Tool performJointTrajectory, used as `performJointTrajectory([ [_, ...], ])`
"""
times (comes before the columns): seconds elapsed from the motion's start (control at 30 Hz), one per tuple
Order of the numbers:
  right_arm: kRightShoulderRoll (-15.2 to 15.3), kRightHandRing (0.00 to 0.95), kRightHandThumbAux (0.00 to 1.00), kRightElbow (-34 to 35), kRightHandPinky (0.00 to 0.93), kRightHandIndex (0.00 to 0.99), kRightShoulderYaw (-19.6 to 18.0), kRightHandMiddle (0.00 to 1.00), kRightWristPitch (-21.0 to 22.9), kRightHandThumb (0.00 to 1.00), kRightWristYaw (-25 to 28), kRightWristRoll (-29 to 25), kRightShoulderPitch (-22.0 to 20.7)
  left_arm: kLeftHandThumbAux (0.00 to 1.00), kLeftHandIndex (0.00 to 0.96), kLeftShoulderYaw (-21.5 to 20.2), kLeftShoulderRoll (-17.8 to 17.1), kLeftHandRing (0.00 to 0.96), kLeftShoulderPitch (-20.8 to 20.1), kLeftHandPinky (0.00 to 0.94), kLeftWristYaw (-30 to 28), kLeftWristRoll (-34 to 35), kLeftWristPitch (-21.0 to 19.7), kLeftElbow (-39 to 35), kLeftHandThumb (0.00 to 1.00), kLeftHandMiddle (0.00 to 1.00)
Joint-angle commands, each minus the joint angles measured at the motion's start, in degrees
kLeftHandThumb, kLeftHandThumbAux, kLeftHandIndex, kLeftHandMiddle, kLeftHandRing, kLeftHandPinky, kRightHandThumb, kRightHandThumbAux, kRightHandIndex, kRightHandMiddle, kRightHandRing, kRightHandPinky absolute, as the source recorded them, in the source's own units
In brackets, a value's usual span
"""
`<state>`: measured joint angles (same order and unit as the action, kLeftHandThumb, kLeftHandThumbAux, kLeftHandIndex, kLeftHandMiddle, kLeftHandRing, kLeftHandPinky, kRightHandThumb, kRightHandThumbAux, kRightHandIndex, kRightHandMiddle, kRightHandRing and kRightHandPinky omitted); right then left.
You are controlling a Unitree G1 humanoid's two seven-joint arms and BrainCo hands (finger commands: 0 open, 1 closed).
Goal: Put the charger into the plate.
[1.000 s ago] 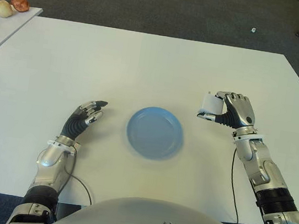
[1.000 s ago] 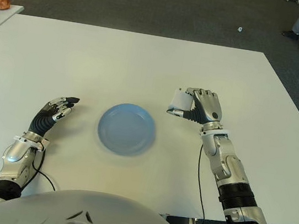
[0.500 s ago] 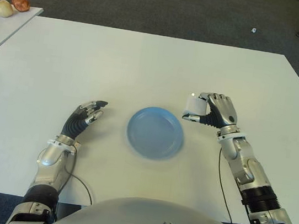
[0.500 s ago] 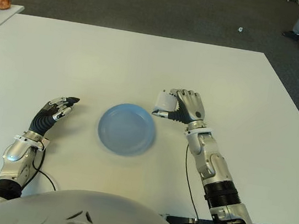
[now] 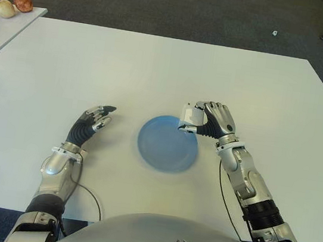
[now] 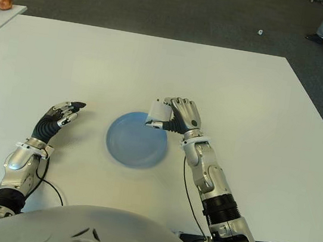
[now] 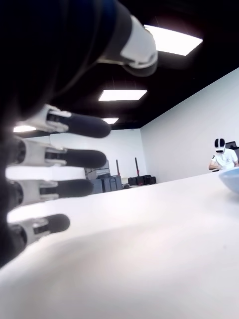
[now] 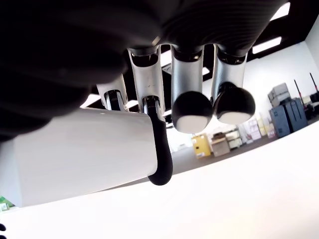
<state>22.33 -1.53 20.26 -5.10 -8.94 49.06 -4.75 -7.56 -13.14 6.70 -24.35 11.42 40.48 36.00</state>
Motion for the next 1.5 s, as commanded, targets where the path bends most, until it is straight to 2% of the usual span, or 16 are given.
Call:
performJointTrajectory([
  [0.03, -2.1, 0.903, 0.642, 0.2, 0.892, 0.874, 1.6, 0.907, 2.2, 1.000, 1.5, 1.1, -0.7, 0.543, 0.331, 1.4, 4.9, 0.196, 4.4, 0.108, -0.7, -0.9, 0.4, 9.2, 0.042, 0.267],
  [0.33, -4.1, 0.905, 0.645, -1.5, 0.893, 0.874, 3.9, 0.909, 2.6, 1.000, 2.1, 2.2, -2.0, 0.536, 0.337, 1.2, 5.6, 0.211, 4.5, 0.124, -1.0, -0.6, 1.6, 8.7, 0.053, 0.282],
  [0.67, -5.4, 0.905, 0.659, -3.9, 0.897, 0.870, 5.8, 0.910, 2.4, 0.991, 1.1, 2.9, -2.9, 0.536, 0.340, 1.1, 5.0, 0.196, 4.5, 0.108, -1.2, -0.5, 0.0, 9.3, 0.057, 0.268],
  [0.9, -5.0, 0.891, 0.665, -3.7, 0.889, 0.846, 6.4, 0.899, 1.5, 0.984, 2.2, 2.1, -2.8, 0.539, 0.346, 0.9, 5.3, 0.195, 4.4, 0.108, -2.1, 0.3, 0.3, 9.5, 0.050, 0.269],
  [0.97, -3.8, 0.795, 0.683, -3.4, 0.781, 0.646, 7.1, 0.807, 0.8, 0.858, 3.0, 3.1, -3.2, 0.539, 0.343, 1.0, 5.2, 0.191, 4.4, 0.100, -2.2, 0.4, 0.2, 9.6, 0.049, 0.265],
  [1.0, -3.1, 0.621, 0.582, -3.1, 0.613, 0.529, 7.4, 0.634, 0.5, 0.710, 3.6, 3.7, -3.4, 0.539, 0.342, 1.0, 5.2, 0.188, 4.5, 0.095, -2.3, 0.4, 0.1, 9.5, 0.049, 0.262],
  [1.03, -2.3, 0.558, 0.546, -2.4, 0.553, 0.487, 7.8, 0.572, 0.4, 0.656, 5.0, 4.2, -3.5, 0.539, 0.341, 1.0, 5.2, 0.187, 4.5, 0.094, -2.4, 0.4, -0.1, 9.3, 0.049, 0.261],
  [1.07, -1.2, 0.357, 0.466, -1.2, 0.366, 0.354, 8.0, 0.374, 0.4, 0.540, 7.6, 3.9, -3.5, 0.539, 0.341, 1.0, 5.2, 0.186, 4.6, 0.090, -2.4, 0.4, -0.5, 9.2, 0.049, 0.260],
  [1.1, -0.6, 0.228, 0.384, -0.3, 0.234, 0.226, 8.0, 0.239, 0.4, 0.455, 9.3, 3.5, -3.4, 0.537, 0.343, 1.1, 5.2, 0.185, 4.7, 0.086, -2.4, 0.4, -0.6, 9.1, 0.050, 0.259],
  [1.17, 0.3, 0.116, 0.312, 1.4, 0.119, 0.116, 7.7, 0.122, 0.2, 0.381, 12.2, 2.2, -3.0, 0.535, 0.344, 1.1, 5.3, 0.185, 4.7, 0.082, -2.5, 0.5, -0.9, 8.9, 0.052, 0.259],
  [1.2, 0.6, 0.074, 0.268, 2.1, 0.076, 0.074, 7.5, 0.078, 0.1, 0.346, 13.3, 1.5, -2.7, 0.534, 0.346, 1.1, 5.3, 0.185, 4.8, 0.080, -2.5, 0.5, -1.0, 8.9, 0.053, 0.260],
  [1.3, 1.3, 0.024, 0.202, 3.9, 0.024, 0.024, 6.6, 0.025, -0.5, 0.295, 16.3, -1.8, -2.1, 0.531, 0.350, 1.0, 5.4, 0.186, 4.8, 0.074, -2.5, 0.6, -1.3, 8.8, 0.055, 0.263],
  [1.5, 1.3, 0.002, 0.120, 5.0, 0.002, 0.002, 5.5, 0.002, -0.8, 0.259, 18.3, -5.0, -2.0, 0.533, 0.365, 0.8, 5.3, 0.198, 4.1, 0.063, -2.5, 0.5, -0.9, 9.9, 0.057, 0.280],
])
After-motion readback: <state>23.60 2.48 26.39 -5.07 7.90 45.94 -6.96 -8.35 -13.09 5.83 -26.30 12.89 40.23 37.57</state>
